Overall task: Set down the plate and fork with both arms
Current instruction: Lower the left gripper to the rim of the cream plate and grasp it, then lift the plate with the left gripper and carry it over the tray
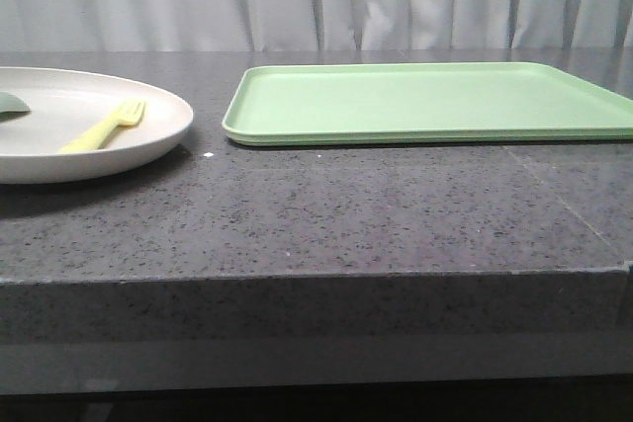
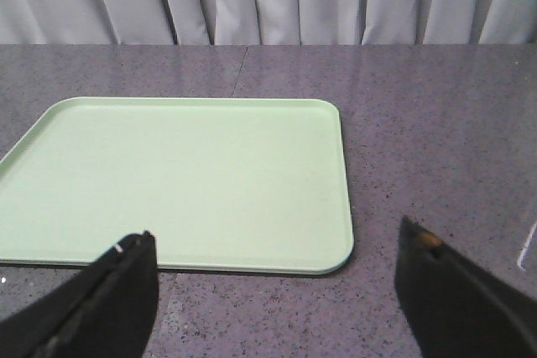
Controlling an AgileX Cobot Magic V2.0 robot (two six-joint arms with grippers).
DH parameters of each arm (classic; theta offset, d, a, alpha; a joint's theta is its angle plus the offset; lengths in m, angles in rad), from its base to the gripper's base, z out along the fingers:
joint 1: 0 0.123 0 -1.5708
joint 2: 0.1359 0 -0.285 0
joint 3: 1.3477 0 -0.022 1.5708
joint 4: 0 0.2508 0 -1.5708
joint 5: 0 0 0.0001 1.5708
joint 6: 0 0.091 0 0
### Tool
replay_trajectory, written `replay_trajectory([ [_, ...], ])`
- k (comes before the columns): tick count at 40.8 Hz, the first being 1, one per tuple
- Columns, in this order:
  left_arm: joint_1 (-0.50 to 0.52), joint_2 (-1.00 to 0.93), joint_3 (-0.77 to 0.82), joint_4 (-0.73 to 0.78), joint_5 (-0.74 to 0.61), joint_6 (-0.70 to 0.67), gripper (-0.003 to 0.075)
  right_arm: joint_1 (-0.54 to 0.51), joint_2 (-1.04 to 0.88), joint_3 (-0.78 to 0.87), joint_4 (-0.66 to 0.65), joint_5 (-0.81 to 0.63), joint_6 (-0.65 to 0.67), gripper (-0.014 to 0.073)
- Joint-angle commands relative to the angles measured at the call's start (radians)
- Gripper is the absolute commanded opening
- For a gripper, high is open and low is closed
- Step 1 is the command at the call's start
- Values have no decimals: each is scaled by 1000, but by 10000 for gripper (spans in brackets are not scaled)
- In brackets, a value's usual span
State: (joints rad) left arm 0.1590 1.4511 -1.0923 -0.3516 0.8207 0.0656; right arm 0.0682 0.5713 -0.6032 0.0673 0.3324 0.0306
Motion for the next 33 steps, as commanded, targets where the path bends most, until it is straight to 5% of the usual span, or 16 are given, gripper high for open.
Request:
replay_trajectory([
  [1,37,-49,-25,-177,-22,95,-18,-5,6,-38,0,-73,-11,601],
  [13,-16,-37,-68,-355,-24,176,-18,-5,6,-38,0,-73,-11,601],
  [33,-430,303,-533,-352,15,100,-18,-5,6,-38,0,-73,-11,601],
])
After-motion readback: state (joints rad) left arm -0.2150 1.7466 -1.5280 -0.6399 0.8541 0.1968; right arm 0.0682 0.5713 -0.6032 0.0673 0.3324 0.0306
